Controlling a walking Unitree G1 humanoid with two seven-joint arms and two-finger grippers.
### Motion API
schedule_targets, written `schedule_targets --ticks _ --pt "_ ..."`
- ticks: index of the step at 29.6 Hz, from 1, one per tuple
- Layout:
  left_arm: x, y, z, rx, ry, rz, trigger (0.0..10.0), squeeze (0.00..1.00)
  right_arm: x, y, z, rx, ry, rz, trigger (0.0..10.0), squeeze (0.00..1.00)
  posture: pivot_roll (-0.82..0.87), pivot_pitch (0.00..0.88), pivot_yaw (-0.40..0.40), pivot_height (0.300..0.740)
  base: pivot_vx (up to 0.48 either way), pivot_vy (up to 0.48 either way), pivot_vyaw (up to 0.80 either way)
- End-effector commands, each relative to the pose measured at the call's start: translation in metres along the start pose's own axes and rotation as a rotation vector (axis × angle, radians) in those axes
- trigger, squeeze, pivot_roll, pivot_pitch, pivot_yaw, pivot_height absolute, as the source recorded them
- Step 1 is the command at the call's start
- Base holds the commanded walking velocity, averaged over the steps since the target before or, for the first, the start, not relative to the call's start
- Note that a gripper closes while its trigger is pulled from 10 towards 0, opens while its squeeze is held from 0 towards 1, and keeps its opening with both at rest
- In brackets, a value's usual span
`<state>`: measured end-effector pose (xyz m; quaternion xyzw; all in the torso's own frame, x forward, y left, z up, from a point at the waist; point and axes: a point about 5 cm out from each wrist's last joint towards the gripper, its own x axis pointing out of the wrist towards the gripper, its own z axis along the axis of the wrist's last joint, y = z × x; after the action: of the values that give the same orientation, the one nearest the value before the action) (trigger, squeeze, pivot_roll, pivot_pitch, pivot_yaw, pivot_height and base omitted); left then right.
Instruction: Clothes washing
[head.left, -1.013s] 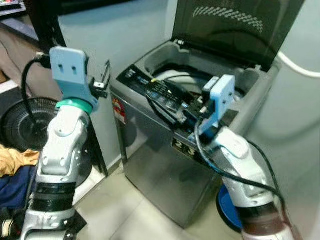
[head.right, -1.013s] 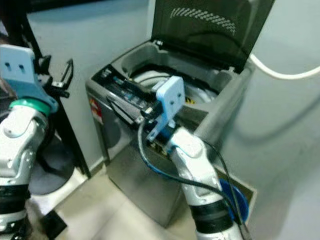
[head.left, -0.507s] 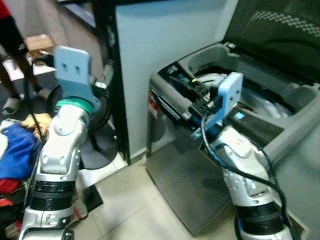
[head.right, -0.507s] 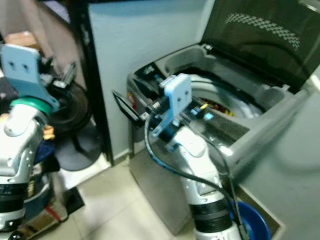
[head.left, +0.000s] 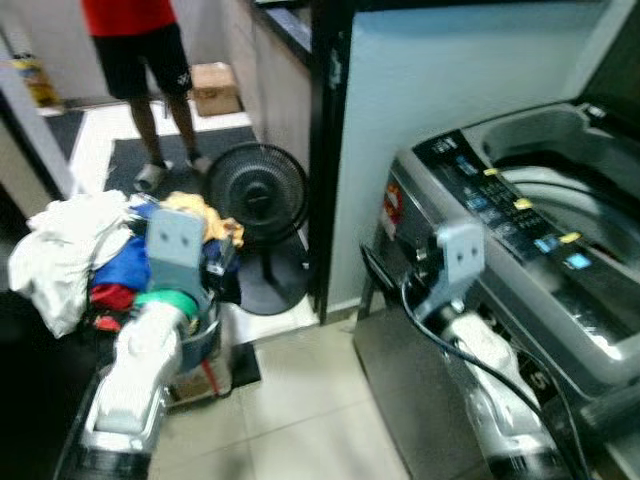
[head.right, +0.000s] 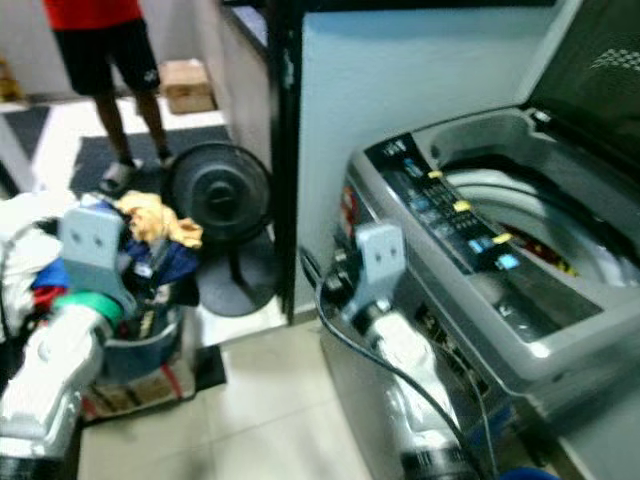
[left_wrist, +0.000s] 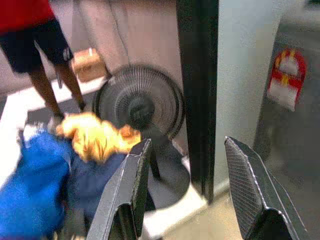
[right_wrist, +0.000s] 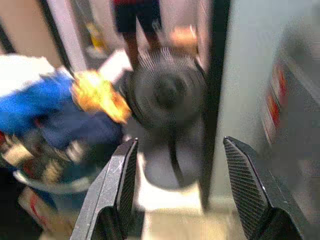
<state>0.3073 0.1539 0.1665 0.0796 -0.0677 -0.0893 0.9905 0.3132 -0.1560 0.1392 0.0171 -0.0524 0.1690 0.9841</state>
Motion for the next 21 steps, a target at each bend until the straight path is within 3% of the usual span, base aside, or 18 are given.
schedule_targets --ticks 1,2,4,5,7,15,21 --pt "-0.005 -0.001 -0.011 0.016 0.034 -0.006 10.0 0.0 -0.001 0.003 -0.002 -0.005 -0.008 0.002 10.0 0.0 0.06 0.011 0.008 0.74 0.0 0.0 0.77" --pt "-0.011 -0.012 -0.032 0.01 0.098 -0.034 10.0 0.0 -0.01 -0.002 -0.015 -0.002 0.038 -0.029 10.0 0.0 0.04 0.015 0.017 0.74 0.0 0.0 0.77" --pt "-0.011 -0.012 -0.032 0.01 0.098 -0.034 10.0 0.0 -0.01 -0.002 -0.015 -0.002 0.038 -0.029 10.0 0.0 0.04 0.015 0.017 0.74 0.0 0.0 0.77" --pt "-0.016 -0.022 -0.047 0.002 0.145 -0.053 10.0 0.0 -0.016 -0.003 -0.026 -0.015 0.074 -0.051 10.0 0.0 0.03 0.015 0.022 0.74 0.0 0.0 0.77" --pt "-0.017 -0.028 -0.053 -0.001 0.167 -0.063 10.0 0.0 -0.018 -0.002 -0.03 -0.019 0.085 -0.067 10.0 0.0 0.03 0.015 0.023 0.74 0.0 0.0 0.77" --pt "-0.011 -0.027 -0.05 0.009 0.152 -0.042 10.0 0.0 -0.012 0.007 -0.031 -0.037 0.063 -0.058 10.0 0.0 0.02 0.016 0.025 0.74 0.072 0.0 0.77" --pt "-0.012 -0.021 -0.051 0.03 0.143 -0.009 10.0 0.0 -0.007 0.016 -0.03 -0.013 0.033 -0.05 10.0 0.0 0.03 0.02 0.024 0.74 0.465 0.0 0.0"
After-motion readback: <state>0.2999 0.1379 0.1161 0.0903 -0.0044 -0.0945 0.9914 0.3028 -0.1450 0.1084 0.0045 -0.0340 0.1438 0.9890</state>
